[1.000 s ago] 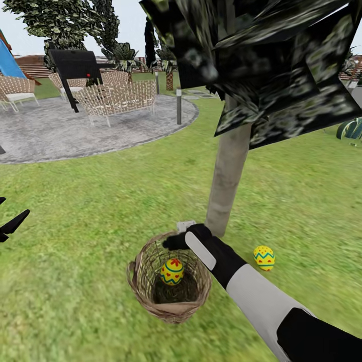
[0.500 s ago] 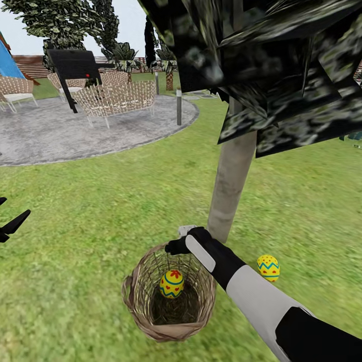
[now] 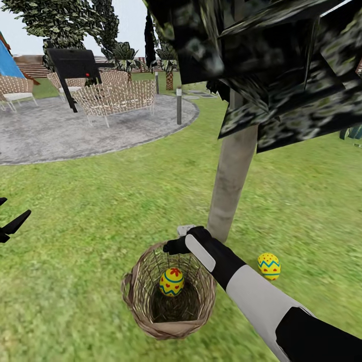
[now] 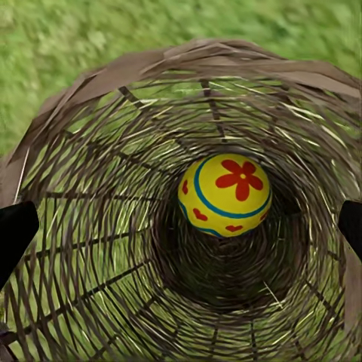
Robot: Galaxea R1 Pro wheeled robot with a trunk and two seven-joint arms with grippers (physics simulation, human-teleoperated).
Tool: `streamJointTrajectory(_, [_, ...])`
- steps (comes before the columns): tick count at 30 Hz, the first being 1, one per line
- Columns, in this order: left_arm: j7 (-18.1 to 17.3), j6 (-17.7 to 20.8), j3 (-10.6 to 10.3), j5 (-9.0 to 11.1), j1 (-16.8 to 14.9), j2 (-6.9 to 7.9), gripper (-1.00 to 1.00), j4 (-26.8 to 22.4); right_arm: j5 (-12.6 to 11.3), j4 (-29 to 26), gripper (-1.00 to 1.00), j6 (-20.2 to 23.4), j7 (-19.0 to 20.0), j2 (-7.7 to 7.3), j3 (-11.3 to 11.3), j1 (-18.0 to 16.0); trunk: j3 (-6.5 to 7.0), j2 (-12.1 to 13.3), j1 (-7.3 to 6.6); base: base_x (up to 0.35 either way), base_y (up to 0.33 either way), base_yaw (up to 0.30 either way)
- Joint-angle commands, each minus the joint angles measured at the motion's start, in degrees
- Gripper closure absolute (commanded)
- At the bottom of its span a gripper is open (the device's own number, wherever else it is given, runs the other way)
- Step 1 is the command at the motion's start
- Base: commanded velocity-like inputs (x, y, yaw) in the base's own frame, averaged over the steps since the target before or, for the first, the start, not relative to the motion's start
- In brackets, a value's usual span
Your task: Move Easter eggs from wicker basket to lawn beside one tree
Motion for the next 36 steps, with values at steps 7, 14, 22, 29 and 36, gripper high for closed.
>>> streamJointTrajectory(7, [-0.23, 0.24, 0.07, -0.11, -0.05, 0.01, -1.0, 0.23, -1.38, 0.02, -1.0, 0.16, -0.55, 0.0, 0.1, -0.05, -1.31, -2.84, 1.53, 0.0, 0.0, 0.0])
streamJointTrajectory(14, [-0.23, 0.24, 0.11, -0.11, -0.05, 0.04, -1.0, 0.46, -1.39, 0.13, -1.0, -0.01, -0.57, 0.0, 0.47, -0.05, -2.56, -5.65, 3.07, 0.0, 0.0, 0.0])
streamJointTrajectory(22, [-0.23, 0.24, 0.06, -0.11, -0.05, 0.06, -1.0, 0.6, -1.36, 0.31, -1.0, 0.05, -0.9, 0.0, 0.94, -0.05, -4.0, -8.86, 4.83, 0.0, 0.0, 0.0])
streamJointTrajectory(29, [-0.23, 0.24, 0.02, -0.11, -0.05, 0.05, -1.0, 0.64, -1.23, 0.15, -1.0, -0.12, -0.8, 0.0, 1.03, -0.13, -5.26, -11.67, 6.36, 0.0, 0.0, 0.0])
streamJointTrajectory(36, [-0.23, 0.24, 0.06, -0.11, -0.05, 0.04, -1.0, 0.79, -1.22, -1.34, -1.0, 0.12, -0.72, 0.0, 1.4, -0.14, -6.62, -13.28, 7.29, 0.0, 0.0, 0.0])
